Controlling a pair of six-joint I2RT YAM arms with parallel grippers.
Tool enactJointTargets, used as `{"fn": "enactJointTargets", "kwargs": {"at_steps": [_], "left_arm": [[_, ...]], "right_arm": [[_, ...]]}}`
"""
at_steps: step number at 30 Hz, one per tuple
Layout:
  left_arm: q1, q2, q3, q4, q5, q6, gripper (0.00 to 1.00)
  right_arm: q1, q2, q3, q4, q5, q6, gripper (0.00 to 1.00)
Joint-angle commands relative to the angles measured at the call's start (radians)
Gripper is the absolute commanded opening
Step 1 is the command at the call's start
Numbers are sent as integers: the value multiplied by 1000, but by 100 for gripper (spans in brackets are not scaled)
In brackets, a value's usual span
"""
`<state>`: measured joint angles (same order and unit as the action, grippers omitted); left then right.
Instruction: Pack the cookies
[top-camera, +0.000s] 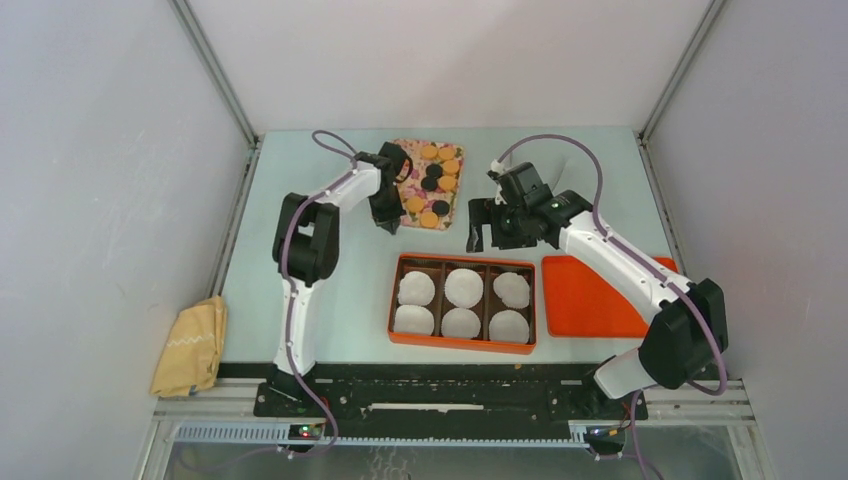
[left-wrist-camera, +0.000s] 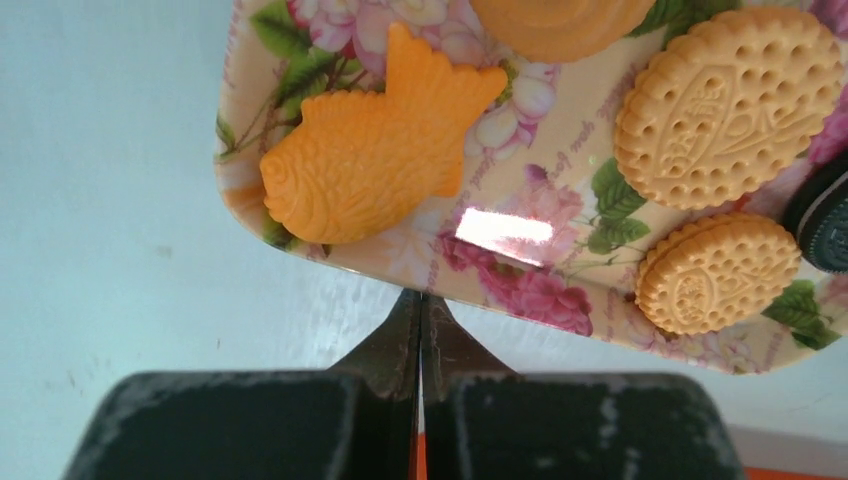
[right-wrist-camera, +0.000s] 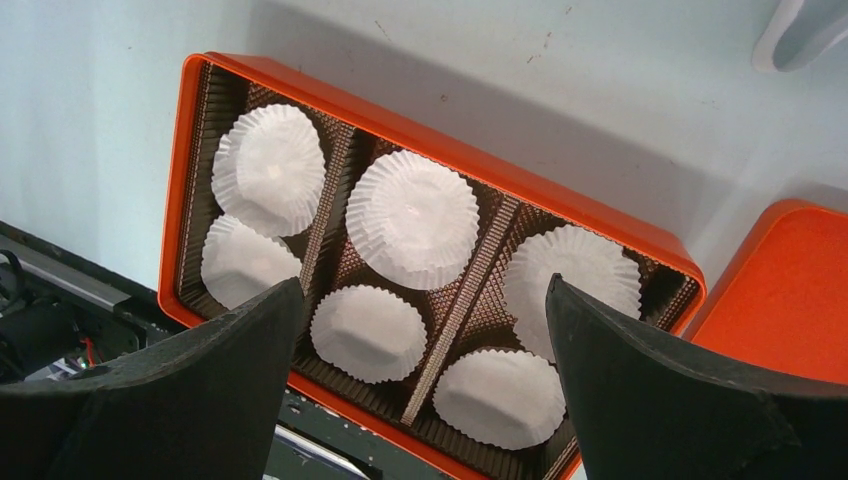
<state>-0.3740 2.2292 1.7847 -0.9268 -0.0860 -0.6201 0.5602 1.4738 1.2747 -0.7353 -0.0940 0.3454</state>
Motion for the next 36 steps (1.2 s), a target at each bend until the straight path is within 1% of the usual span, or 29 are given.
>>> {"fn": "enactJointTargets", "kwargs": {"at_steps": [1,4,6,8,9,12,14,15,19,21,24,32,34,36], "left_arm": [[22,85,183,12,58,26,0],[22,121,249,-7,98,39,0],[18,90,230,-2,108,45,0],[5,15,162,11,90,59,0],[-5,-42,119,23,48,65,0],[-44,-237,-47,77,-36,72,0],[-78,-359,-150,114,-73,73,0],[-95,-408,-195,126,-86,74,0],[-149,-544,-332,155,-107,63,0],[-175,-574,-379,166,-116,56,0],[-195,-580,-419,171,-114,50,0],[-208,-590,-432,170,-116,64,0],[-209,-595,-431,169,-122,69,0],[-209,-596,-430,167,-123,69,0]], "right_arm": [[20,12,-2,-1,32,-10,100],[27,21,-3,-6,45,-2,100],[27,21,-7,-15,72,16,100],[20,13,-19,-31,122,50,100],[14,5,-34,-41,145,77,99],[-6,-44,-94,-43,163,124,91],[-12,-94,-139,-43,164,146,80],[-12,-113,-160,-46,166,156,78],[-10,-188,-239,-78,187,209,78],[-11,-221,-278,-89,199,235,78],[-15,-253,-340,-90,200,267,79],[-10,-227,-434,-82,213,322,79],[-17,-215,-446,-68,213,325,78],[-21,-186,-452,-56,202,320,69]]}}
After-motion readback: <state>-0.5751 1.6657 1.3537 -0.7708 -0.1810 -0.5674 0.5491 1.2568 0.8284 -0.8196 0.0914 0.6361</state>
